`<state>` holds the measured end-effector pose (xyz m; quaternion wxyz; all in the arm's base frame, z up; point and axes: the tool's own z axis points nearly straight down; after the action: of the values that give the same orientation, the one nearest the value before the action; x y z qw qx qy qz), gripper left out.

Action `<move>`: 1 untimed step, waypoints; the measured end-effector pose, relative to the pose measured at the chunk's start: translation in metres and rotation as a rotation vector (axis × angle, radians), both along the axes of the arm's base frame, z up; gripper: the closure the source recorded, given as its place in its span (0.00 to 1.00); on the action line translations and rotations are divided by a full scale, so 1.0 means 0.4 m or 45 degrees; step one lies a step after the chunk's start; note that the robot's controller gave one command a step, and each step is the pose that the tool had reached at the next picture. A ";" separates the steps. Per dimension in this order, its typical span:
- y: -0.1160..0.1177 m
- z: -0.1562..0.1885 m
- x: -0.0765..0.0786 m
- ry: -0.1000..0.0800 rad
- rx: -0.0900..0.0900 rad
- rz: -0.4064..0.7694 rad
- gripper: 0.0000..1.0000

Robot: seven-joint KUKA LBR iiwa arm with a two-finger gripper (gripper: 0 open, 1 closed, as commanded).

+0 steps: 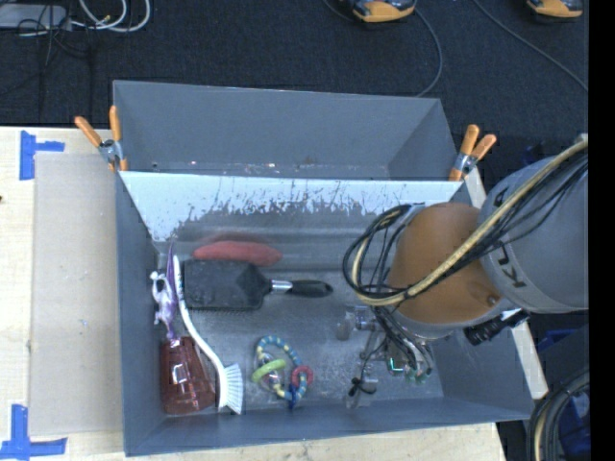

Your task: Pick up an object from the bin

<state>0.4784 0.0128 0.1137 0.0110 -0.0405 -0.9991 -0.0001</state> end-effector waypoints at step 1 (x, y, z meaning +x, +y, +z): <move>0.154 -0.085 0.086 -0.027 -0.001 -0.085 0.00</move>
Offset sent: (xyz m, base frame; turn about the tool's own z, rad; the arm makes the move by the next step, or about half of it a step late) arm 0.0479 0.0475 -0.0437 -0.0196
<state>0.5127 0.0744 0.0796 0.0003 -0.0740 -0.9973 -0.0005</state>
